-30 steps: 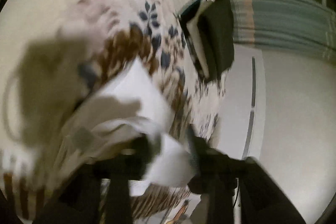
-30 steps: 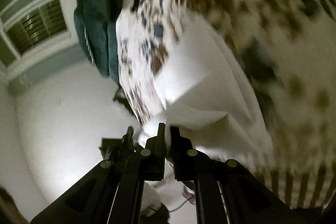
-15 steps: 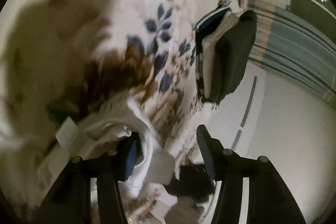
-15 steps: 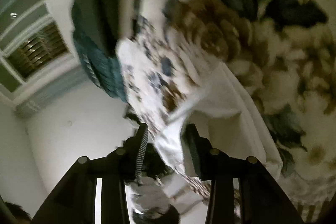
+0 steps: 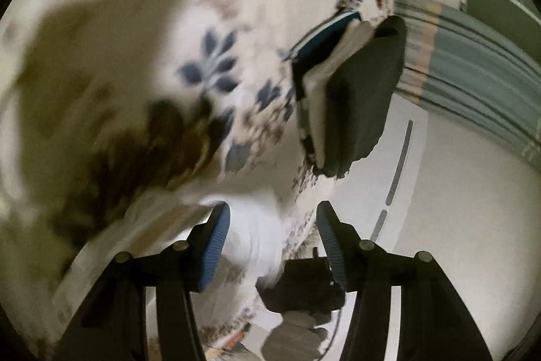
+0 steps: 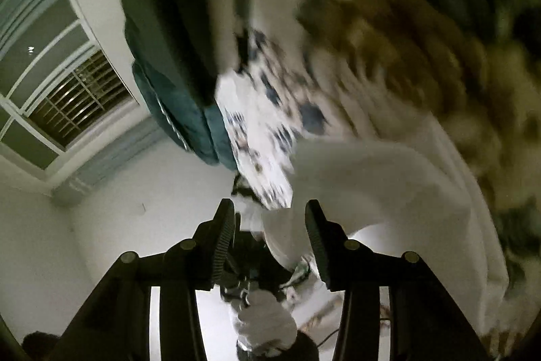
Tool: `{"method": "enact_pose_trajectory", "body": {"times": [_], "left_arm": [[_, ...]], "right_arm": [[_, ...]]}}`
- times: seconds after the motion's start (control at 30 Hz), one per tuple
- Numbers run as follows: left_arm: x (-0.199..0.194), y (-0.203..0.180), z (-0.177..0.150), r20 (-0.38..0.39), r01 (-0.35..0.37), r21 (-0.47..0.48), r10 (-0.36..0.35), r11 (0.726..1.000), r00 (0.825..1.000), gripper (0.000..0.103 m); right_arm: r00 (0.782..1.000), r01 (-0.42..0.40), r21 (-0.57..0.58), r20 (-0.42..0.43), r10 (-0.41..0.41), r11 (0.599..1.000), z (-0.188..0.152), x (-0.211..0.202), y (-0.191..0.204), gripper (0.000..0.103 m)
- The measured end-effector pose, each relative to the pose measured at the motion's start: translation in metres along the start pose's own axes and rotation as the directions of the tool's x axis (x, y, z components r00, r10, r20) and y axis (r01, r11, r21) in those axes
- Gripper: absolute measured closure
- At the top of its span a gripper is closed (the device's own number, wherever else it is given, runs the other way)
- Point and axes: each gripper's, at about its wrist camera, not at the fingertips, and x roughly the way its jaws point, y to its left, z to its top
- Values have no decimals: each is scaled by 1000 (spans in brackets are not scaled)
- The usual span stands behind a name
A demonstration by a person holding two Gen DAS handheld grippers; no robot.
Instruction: Fold small clothes
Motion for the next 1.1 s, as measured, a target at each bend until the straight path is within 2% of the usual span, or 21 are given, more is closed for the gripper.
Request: {"method": "enact_pose_trajectory", "body": {"times": [0.1, 0.13, 0.17, 0.23, 0.3, 0.37, 0.43, 0.5, 0.53, 0.57, 0.6, 0.63, 0.7, 0.8, 0.83, 0.87, 0.9, 0.93, 0.97, 1.03, 1.1], "left_arm": [[0, -7, 8, 33, -86, 80, 84, 993, 996, 53], [-2, -10, 7, 57, -146, 131, 139, 981, 989, 52], [-2, -11, 6, 74, -193, 171, 183, 966, 980, 52], [0, -9, 0, 101, -314, 258, 297, 914, 949, 52], [10, 0, -5, 107, -414, 324, 402, 850, 909, 52], [24, 11, -8, 88, -463, 362, 465, 809, 881, 52], [35, 18, -12, 79, -470, 402, 482, 786, 873, 54], [43, 11, -22, 101, -469, 467, 481, 750, 871, 73], [46, 5, -27, 116, -476, 497, 488, 725, 865, 95], [47, 0, -31, 132, -486, 516, 495, 705, 859, 95], [47, -5, -33, 150, -492, 534, 495, 688, 856, 96], [46, -7, -34, 157, -488, 541, 488, 685, 859, 97], [46, -11, -27, 150, -472, 539, 472, 698, 869, 97], [49, -10, -12, 129, -468, 520, 476, 714, 870, 96], [49, -5, -7, 87, -448, 498, 471, 743, 878, 96], [47, -4, -5, 66, -430, 480, 457, 765, 887, 90], [40, -1, -7, 49, -399, 463, 426, 792, 903, 84], [34, 0, -10, 40, -375, 457, 402, 807, 915, 65], [23, 6, -15, 26, -335, 444, 362, 831, 932, 44], [11, 19, -25, 21, -305, 415, 327, 857, 945, 37], [7, 42, -37, -31, -277, 373, 310, 886, 950, 37]], "right_arm": [[994, 93, -67, 59, -89, 993, 7, -12, 16, 51], [991, 119, -85, 68, -113, 989, 7, -15, 18, 51], [980, 187, -123, 87, -178, 975, 6, -22, 23, 49], [948, 312, -196, 132, -290, 930, 2, -33, 28, 49], [903, 428, -237, 151, -402, 872, -1, -37, 27, 49], [875, 484, -255, 140, -464, 837, 3, -36, 17, 49], [865, 502, -253, 114, -489, 827, 11, -31, 4, 49], [862, 502, -252, 72, -501, 827, 18, -18, -8, 49], [864, 496, -260, 55, -500, 829, 17, -14, -13, 54], [872, 479, -274, 44, -487, 834, 17, -10, -13, 66], [866, 490, -288, 53, -497, 823, 15, -10, -14, 79], [853, 514, -309, 87, -515, 800, 11, -12, -11, 98], [849, 526, -305, 137, -509, 794, 8, -18, -8, 98], [842, 539, -280, 169, -512, 794, 6, -29, -10, 99], [840, 543, -283, 161, -519, 791, 6, -22, -11, 98], [834, 550, -288, 142, -533, 784, 7, -20, -12, 96], [823, 565, -275, 127, -554, 778, 8, -18, -13, 93], [818, 572, -268, 108, -566, 775, 9, -19, -13, 78], [819, 568, -272, 91, -566, 777, 8, -16, -12, 55], [829, 546, -307, 63, -555, 780, 2, -23, -10, 38], [830, 528, -331, 7, -557, 782, -5, -23, -18, 37]]}}
